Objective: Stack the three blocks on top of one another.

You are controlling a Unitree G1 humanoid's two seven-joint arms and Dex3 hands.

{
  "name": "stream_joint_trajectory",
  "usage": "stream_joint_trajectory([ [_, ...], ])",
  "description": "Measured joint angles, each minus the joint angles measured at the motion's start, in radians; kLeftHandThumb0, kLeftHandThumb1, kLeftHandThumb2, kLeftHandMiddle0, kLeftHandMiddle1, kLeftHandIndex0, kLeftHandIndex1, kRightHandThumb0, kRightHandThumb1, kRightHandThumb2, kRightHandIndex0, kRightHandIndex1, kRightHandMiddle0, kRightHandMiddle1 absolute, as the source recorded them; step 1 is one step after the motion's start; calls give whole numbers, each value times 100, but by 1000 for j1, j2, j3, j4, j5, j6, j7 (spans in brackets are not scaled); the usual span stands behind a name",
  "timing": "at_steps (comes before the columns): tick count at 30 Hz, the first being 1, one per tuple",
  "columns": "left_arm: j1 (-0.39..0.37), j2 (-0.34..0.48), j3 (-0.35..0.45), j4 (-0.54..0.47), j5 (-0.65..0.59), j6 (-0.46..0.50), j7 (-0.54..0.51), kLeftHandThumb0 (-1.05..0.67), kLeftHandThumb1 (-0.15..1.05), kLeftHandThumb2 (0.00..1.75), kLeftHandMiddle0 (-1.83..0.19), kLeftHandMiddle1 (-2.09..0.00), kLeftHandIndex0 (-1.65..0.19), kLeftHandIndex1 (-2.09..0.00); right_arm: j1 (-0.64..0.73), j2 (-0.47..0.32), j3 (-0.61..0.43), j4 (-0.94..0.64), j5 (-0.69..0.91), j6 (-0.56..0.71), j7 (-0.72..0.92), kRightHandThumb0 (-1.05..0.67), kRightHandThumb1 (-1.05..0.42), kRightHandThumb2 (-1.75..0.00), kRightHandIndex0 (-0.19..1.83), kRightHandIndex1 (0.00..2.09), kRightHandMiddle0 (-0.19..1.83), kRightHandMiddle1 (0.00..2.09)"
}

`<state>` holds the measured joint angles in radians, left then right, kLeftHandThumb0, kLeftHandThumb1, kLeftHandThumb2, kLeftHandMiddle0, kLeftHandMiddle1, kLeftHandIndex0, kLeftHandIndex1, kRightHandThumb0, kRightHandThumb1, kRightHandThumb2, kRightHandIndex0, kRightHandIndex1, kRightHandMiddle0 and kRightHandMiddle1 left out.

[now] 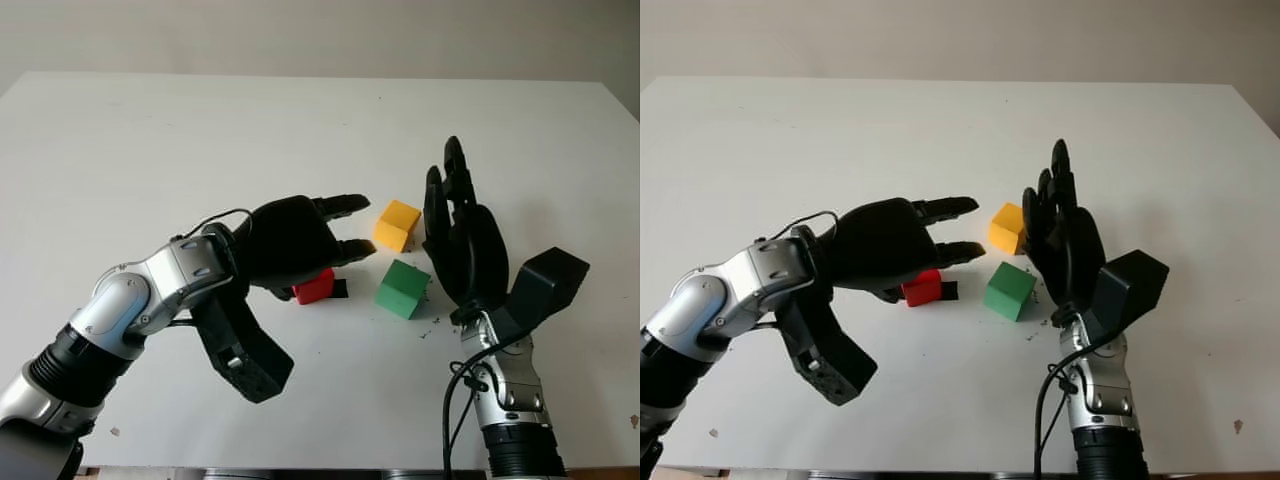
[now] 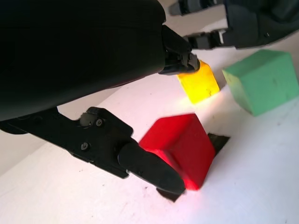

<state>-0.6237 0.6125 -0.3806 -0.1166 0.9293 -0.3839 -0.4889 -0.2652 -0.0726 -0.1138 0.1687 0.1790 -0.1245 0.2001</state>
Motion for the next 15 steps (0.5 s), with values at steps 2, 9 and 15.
stream_joint_trajectory([
  [2,9,1,40,-17,-99,45,-51,-69,84,6,18,0,15,-1,-1,-4,-1,0,-1,0,5,-75,-105,-50,-19,0,-19,0],
  [9,33,18,279,-76,-381,301,-133,-81,95,8,19,0,19,0,-40,-93,-6,-14,-30,21,29,-78,-105,-50,-19,0,-18,2],
  [15,74,48,566,-78,-688,474,-125,-87,103,29,19,0,19,0,-195,-245,-51,44,-59,25,73,-76,-105,-41,-19,0,-19,2],
])
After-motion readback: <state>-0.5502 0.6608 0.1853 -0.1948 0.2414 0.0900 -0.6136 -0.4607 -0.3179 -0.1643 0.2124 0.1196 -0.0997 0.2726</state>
